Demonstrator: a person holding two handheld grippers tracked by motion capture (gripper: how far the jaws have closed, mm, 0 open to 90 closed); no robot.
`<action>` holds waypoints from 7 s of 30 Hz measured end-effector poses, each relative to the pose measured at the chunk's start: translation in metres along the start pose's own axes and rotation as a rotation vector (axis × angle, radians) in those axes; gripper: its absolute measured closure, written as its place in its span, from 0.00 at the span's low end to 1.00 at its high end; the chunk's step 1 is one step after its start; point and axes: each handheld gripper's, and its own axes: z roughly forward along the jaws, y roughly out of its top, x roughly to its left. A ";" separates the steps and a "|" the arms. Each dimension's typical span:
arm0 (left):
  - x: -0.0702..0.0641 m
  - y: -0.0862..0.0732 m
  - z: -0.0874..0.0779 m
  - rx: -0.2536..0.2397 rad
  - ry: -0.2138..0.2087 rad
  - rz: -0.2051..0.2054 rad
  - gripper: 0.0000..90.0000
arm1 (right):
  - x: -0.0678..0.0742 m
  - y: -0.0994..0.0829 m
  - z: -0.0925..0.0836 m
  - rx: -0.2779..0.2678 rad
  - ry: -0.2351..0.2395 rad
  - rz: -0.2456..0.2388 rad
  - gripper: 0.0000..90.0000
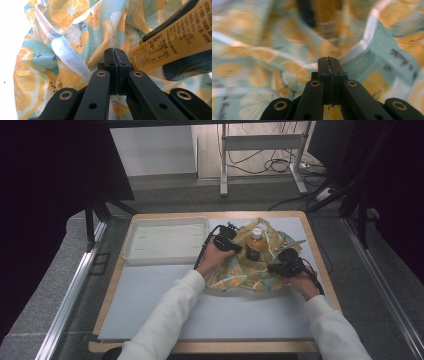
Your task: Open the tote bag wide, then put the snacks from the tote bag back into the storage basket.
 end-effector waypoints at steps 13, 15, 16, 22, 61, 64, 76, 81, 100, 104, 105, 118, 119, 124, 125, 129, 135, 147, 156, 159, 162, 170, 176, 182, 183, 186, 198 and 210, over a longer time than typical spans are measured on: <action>-0.001 -0.001 0.001 0.013 0.003 0.008 1.00 | -0.021 -0.028 -0.005 0.046 -0.036 0.071 0.99; -0.002 -0.001 0.000 0.009 0.004 0.009 1.00 | -0.015 -0.030 -0.009 0.042 -0.027 0.053 0.99; -0.002 -0.001 -0.001 0.009 0.004 0.009 1.00 | -0.012 -0.031 -0.012 0.037 -0.021 0.046 0.99; -0.003 -0.001 -0.002 0.011 0.008 0.008 1.00 | -0.003 -0.047 -0.020 0.046 -0.001 0.034 0.99; -0.042 -0.103 -0.137 -0.172 -0.026 0.144 0.45 | 0.008 -0.010 -0.069 -0.120 0.006 -0.004 0.87; -0.044 -0.116 -0.139 -0.165 -0.002 0.151 0.40 | 0.009 -0.008 -0.068 -0.118 0.003 -0.001 0.81; -0.032 -0.164 -0.152 -0.170 -0.007 0.104 0.37 | 0.012 -0.001 -0.067 -0.115 -0.018 -0.006 0.59; -0.026 -0.176 -0.153 -0.160 -0.003 0.083 0.36 | 0.013 0.002 -0.066 -0.113 -0.032 -0.005 0.52; -0.027 -0.192 -0.152 -0.152 0.020 0.089 0.35 | 0.015 0.029 -0.070 -0.154 -0.034 -0.013 0.38; -0.027 -0.194 -0.153 -0.155 0.024 0.093 0.35 | 0.017 0.038 -0.068 -0.151 -0.030 -0.014 0.37; -0.026 -0.194 -0.154 -0.157 0.024 0.091 0.35 | 0.017 0.040 -0.068 -0.147 -0.030 -0.019 0.37; -0.027 -0.199 -0.156 -0.157 0.036 0.094 0.35 | 0.023 0.063 -0.058 -0.129 -0.039 -0.040 0.36; -0.027 -0.199 -0.155 -0.155 0.039 0.095 0.35 | 0.023 0.065 -0.057 -0.125 -0.042 -0.044 0.35; -0.029 -0.198 -0.153 -0.147 0.039 0.106 0.35 | 0.024 0.074 -0.051 -0.108 -0.045 -0.044 0.35; -0.029 -0.198 -0.153 -0.147 0.038 0.105 0.35 | 0.024 0.076 -0.050 -0.108 -0.042 -0.046 0.35; -0.028 -0.199 -0.153 -0.149 0.033 0.107 0.35 | 0.026 0.084 -0.044 -0.097 -0.041 -0.051 0.32; -0.028 -0.199 -0.153 -0.148 0.032 0.104 0.35 | 0.029 0.098 -0.032 -0.063 -0.059 -0.071 0.28; -0.027 -0.200 -0.156 -0.157 0.028 0.106 0.35 | 0.026 0.111 0.004 0.051 -0.068 -0.062 0.32; -0.029 -0.200 -0.158 -0.158 0.023 0.115 0.35 | 0.026 0.113 0.001 0.076 -0.062 -0.063 0.33; -0.032 -0.200 -0.158 -0.155 0.020 0.127 0.35 | 0.027 0.115 -0.006 0.079 -0.055 -0.066 0.34; -0.032 -0.201 -0.156 -0.147 0.024 0.126 0.35 | 0.029 0.120 -0.019 0.057 -0.061 -0.071 0.34; -0.031 -0.201 -0.153 -0.143 0.017 0.124 0.35 | 0.040 0.128 -0.048 0.004 -0.053 -0.096 0.34; -0.030 -0.201 -0.153 -0.145 0.015 0.126 0.35 | 0.049 0.133 -0.058 -0.008 -0.049 -0.121 0.34; -0.030 -0.201 -0.153 -0.145 0.018 0.125 0.34 | 0.054 0.139 -0.066 -0.038 -0.044 -0.129 0.34; -0.030 -0.201 -0.153 -0.145 0.020 0.123 0.34 | 0.054 0.141 -0.068 -0.045 -0.038 -0.128 0.34; -0.029 -0.201 -0.153 -0.143 0.021 0.114 0.34 | 0.056 0.143 -0.070 -0.058 -0.035 -0.127 0.34; -0.029 -0.201 -0.151 -0.131 0.026 0.112 0.34 | 0.064 0.151 -0.074 -0.084 -0.012 -0.135 0.34; -0.028 -0.201 -0.150 -0.126 0.019 0.115 0.34 | 0.079 0.166 -0.069 -0.115 0.016 -0.155 0.34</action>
